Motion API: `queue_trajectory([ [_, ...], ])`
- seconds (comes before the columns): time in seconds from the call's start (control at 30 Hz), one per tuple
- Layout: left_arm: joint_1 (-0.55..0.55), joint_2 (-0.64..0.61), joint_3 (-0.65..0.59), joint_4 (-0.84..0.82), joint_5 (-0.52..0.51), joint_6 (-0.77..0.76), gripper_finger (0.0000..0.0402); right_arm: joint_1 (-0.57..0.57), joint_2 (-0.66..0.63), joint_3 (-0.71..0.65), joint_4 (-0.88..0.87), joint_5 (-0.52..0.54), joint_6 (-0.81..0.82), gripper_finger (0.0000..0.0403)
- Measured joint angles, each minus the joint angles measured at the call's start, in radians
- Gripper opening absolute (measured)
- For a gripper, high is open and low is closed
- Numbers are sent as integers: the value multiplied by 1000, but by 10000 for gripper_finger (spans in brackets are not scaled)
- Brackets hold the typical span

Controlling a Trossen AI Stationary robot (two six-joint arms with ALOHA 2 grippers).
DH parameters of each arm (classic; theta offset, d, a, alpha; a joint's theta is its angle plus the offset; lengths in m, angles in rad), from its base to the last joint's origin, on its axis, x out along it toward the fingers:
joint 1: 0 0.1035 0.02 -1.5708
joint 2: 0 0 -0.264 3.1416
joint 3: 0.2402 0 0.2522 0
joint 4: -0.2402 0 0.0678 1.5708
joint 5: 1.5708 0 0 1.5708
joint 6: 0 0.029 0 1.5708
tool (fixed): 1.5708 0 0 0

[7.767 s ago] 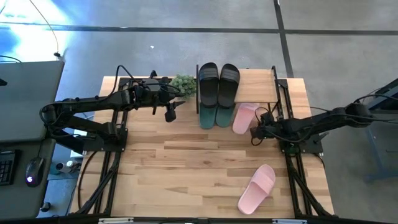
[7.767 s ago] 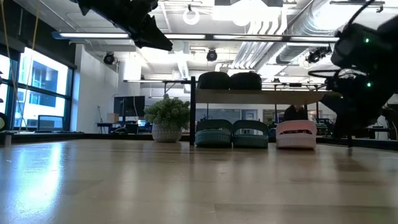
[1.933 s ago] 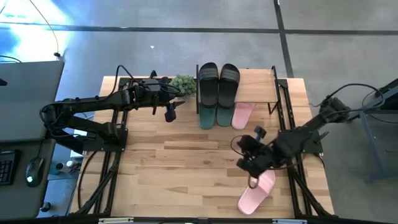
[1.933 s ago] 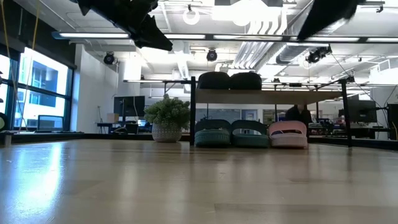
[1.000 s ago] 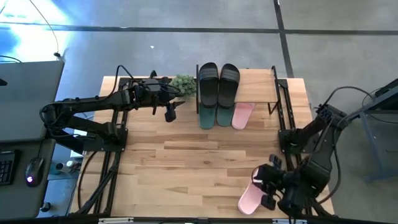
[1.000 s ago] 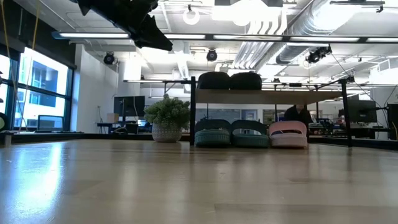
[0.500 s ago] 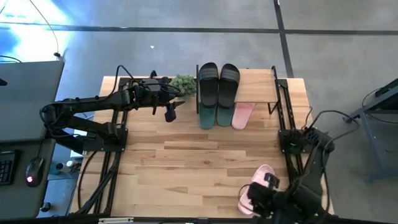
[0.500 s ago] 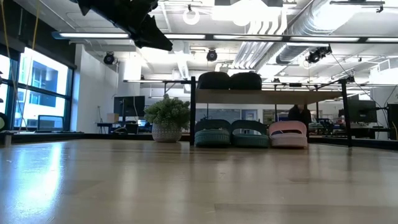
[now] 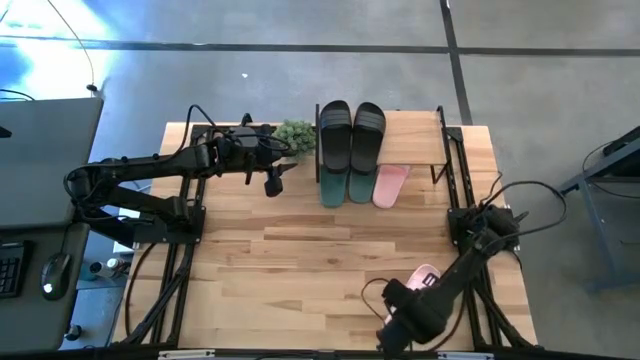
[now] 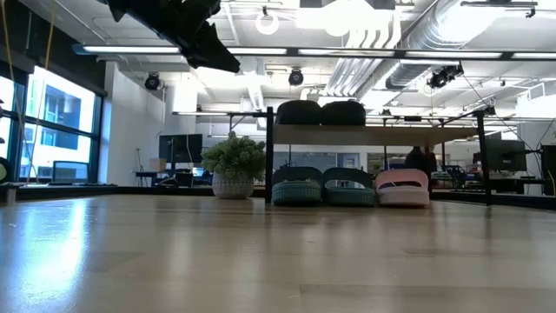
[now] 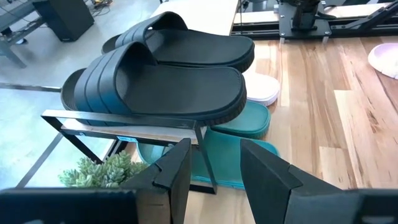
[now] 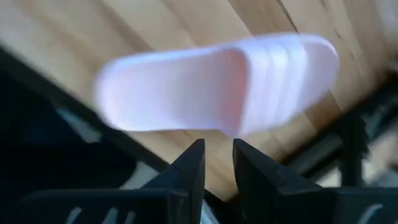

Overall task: Pick and place slides into the shelf
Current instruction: Put the pink slide under the shelf

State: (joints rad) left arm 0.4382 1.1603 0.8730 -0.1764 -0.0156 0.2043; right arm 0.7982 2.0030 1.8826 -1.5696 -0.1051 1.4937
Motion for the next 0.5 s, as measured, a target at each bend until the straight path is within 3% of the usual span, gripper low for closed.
queue_trajectory([
  [0.2, 0, 0, 0, -1, -1, 0, 122, -2, -2, -158, -2, -105, 53, 74],
  [0.5, 0, 0, 0, -2, -3, 0, 122, 1, -2, -218, -2, 0, 141, 74],
])
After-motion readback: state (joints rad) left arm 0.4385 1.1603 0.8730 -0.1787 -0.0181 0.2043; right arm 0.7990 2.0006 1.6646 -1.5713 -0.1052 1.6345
